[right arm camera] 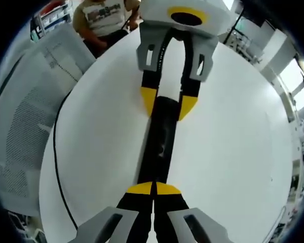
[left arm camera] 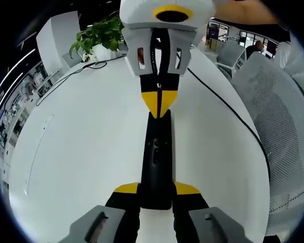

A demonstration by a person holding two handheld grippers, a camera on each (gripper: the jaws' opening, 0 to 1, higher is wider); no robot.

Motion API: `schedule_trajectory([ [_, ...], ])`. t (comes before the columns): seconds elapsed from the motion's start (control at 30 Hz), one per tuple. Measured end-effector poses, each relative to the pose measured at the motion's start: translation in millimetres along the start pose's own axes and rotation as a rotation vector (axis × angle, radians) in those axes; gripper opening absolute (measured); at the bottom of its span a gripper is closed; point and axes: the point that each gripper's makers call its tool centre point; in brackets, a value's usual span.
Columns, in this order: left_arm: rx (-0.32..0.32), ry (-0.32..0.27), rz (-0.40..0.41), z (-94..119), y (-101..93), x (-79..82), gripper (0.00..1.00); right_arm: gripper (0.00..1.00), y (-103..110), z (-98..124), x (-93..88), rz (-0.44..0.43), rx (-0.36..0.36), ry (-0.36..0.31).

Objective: Press the specified remote control buttons in sequence, fully releasing each button before pressing the next.

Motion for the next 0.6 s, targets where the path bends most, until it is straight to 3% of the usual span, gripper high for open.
schedule_trajectory([
  [0.23,-0.001,-0.007,0.001,0.2,-0.5,-0.1,0.23,0.0,0.0,-1.5,-0.2,0.023,0.008,0.044],
  [0.6,-0.003,-0.005,0.0,0.7,-1.4,-0.1,0.23,0.0,0.3,-1.6,-0.1,0.004,0.011,0.057],
])
Point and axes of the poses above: the point that each gripper's makers call its tool centre point, and the gripper's own axes: z roughly backward along the fingers, y roughly to its left, x roughly out of its top, and after that the axes turned 8 degrees about x, right-handed
